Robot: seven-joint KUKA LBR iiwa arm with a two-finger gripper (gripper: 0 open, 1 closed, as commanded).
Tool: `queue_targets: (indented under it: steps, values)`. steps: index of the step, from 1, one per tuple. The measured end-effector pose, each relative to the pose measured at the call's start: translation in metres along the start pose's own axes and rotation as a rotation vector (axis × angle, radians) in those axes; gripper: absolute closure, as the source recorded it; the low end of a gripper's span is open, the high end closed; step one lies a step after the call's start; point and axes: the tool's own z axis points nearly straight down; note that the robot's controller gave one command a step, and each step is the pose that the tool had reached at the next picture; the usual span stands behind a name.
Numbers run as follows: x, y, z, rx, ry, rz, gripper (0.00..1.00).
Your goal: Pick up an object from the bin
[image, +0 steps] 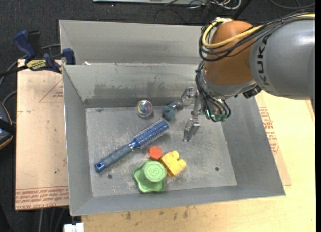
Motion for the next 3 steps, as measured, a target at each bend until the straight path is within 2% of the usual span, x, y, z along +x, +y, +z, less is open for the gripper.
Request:
queue_targets:
  steps: [1, 2, 3]
  values:
    - [-0.016, 0.041, 0.085, 0.002, -0.003, -0.247, 0.00]
    - [-0.018, 0.042, 0.083, 0.000, -0.012, -0.246, 1.00]
    - [-0.034, -0.020, -0.073, 0.004, -0.009, -0.547, 1.00]
